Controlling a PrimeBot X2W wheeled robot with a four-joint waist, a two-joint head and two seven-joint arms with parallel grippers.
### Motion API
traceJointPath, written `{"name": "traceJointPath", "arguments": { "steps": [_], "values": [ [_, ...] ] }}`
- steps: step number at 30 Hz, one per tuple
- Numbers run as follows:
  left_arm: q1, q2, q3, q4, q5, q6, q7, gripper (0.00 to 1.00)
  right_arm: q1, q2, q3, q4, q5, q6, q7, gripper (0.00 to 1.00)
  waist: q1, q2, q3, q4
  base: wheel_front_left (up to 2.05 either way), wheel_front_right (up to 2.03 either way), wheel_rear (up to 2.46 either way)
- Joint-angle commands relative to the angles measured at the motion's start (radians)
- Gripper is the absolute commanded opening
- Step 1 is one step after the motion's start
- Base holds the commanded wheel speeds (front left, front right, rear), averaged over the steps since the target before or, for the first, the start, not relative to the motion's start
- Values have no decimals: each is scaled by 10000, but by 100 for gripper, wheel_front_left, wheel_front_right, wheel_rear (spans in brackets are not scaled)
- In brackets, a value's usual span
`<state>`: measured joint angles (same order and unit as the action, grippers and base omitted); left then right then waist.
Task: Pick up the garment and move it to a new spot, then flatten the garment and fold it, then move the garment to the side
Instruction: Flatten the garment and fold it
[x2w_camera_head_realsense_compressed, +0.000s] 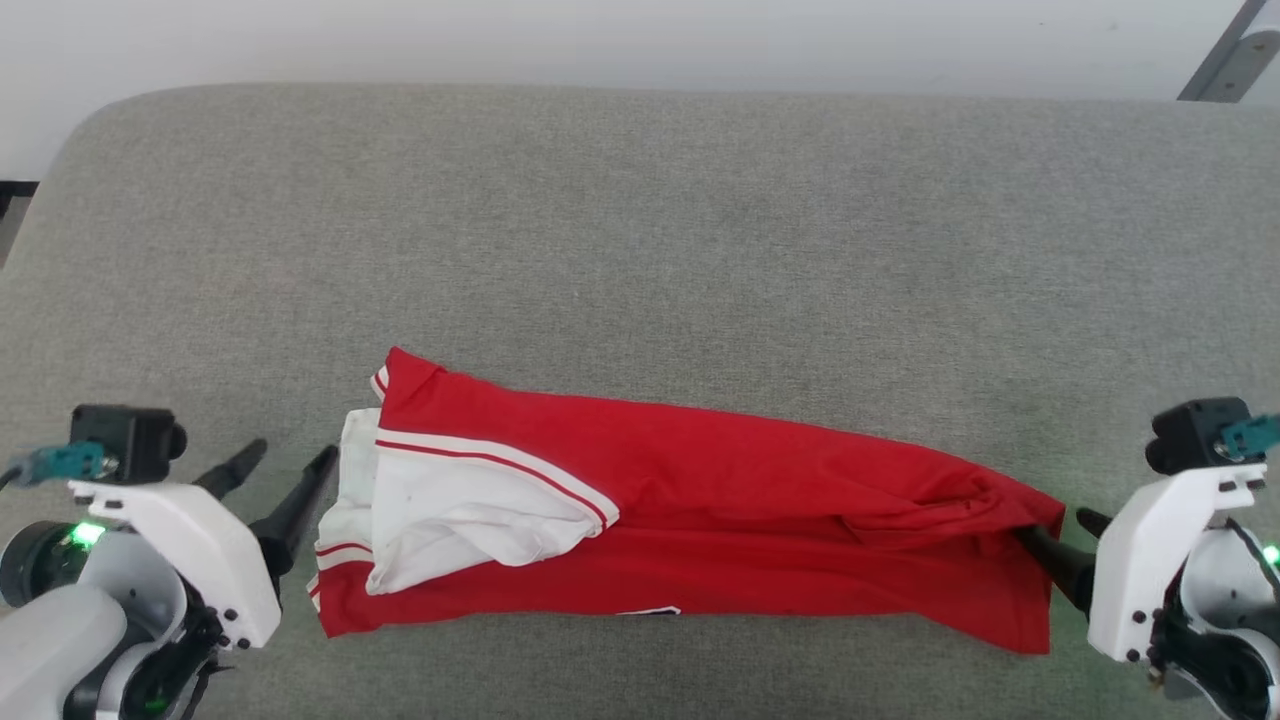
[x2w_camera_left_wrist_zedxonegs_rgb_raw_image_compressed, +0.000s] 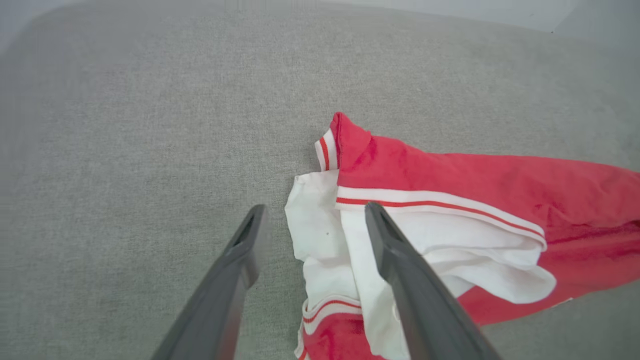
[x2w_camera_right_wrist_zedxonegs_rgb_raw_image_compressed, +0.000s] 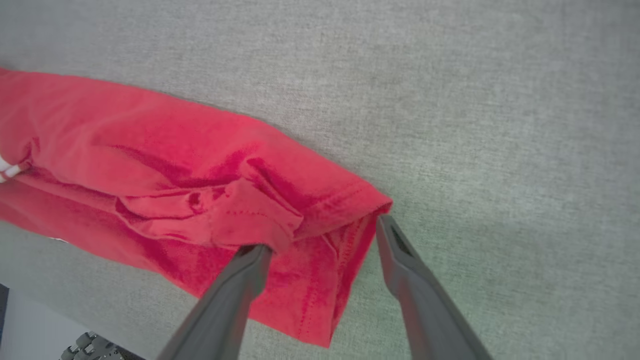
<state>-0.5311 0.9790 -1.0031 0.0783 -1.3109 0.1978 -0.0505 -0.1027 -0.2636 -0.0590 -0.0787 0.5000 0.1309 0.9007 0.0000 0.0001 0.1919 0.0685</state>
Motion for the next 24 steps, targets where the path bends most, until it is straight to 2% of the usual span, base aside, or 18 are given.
{"name": "traceJointPath", "arguments": {
  "steps": [1,8,15,20,23,24],
  "values": [
    [298,-51,125,76,53,-2,-554,100,144,203,-163,52,-140,-5,123,100,0,-1,25,67,0,0,0],
    [1055,-360,548,560,-10,-50,-1881,100,169,522,-519,670,-508,-5,114,100,0,-1,74,344,0,0,0],
    [1837,-915,1006,1086,-162,-383,-2121,100,29,639,-794,2040,-509,-6,28,100,0,-1,46,632,0,0,0],
    [2146,-1157,1241,1314,-10,-539,-2137,100,-183,828,-557,2999,-270,-6,100,100,0,-1,-9,753,0,0,0],
    [2305,-1313,1522,1463,295,-627,-2148,100,-394,1153,-120,3716,36,3,361,100,0,-1,-62,814,0,0,0],
    [2367,-1394,1664,1511,458,-653,-2148,100,-443,1248,182,3889,210,34,581,45,0,-1,-89,838,0,0,0]
  ]
}}
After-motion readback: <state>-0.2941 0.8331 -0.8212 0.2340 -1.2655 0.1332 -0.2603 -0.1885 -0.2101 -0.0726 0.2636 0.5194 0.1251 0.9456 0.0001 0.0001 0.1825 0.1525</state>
